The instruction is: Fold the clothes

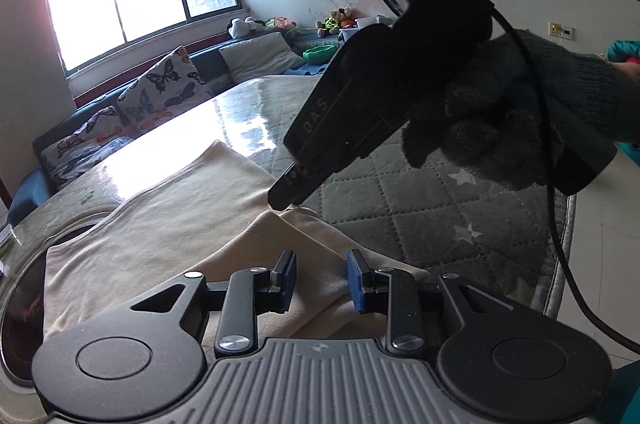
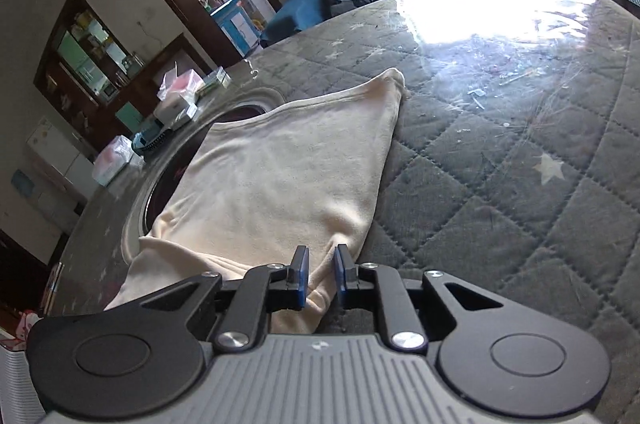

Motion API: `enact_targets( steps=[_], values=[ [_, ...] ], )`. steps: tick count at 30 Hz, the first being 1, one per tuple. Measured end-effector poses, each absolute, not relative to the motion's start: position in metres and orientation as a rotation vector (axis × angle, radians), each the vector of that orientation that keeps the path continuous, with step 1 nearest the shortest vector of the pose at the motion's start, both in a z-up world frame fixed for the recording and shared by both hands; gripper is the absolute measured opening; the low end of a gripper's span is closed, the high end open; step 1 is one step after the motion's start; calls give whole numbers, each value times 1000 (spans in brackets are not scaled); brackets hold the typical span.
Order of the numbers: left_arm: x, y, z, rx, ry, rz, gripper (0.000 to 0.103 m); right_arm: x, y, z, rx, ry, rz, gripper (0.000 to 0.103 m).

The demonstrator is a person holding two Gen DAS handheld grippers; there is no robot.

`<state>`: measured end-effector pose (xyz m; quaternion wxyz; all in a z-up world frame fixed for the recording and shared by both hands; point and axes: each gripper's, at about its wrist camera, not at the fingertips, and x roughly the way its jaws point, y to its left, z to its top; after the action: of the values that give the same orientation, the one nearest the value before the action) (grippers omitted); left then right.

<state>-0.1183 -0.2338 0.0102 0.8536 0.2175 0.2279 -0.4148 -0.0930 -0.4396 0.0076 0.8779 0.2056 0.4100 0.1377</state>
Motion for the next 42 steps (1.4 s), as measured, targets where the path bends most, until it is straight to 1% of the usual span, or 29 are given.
enact_targets(
  steps=[2,3,11,12,13,14,24,29,30,33,36,42],
  values=[
    [-119,-234,10,455,482,-878,30,-92,-436,11,382,861,257,13],
    [-118,-234,10,455,482,-882,31,-92,-435,11,373,862,251,15],
    [-117,-236,6,463,486,-907,31,-87,-428,11,324,864,227,15],
    [-116,-235,6,461,488,-909,31,-86,-427,11,318,864,224,13],
    [-116,-235,6,462,488,-912,31,-86,-427,11,312,865,221,6],
    [-116,-235,5,463,488,-914,31,-85,-426,11,305,865,218,3],
    [-114,-234,2,442,492,-923,31,-79,-429,9,288,852,237,3],
    [-114,-228,7,420,481,-914,34,-82,-429,12,282,847,242,5],
    [-114,-225,10,415,472,-913,34,-84,-428,15,274,840,239,7],
    [-116,-213,19,401,444,-899,38,-93,-423,26,248,815,244,7],
    [-113,-197,28,381,427,-862,38,-102,-416,36,221,788,263,7],
    [-93,-168,30,356,463,-722,38,-112,-394,46,179,748,333,7]
  ],
)
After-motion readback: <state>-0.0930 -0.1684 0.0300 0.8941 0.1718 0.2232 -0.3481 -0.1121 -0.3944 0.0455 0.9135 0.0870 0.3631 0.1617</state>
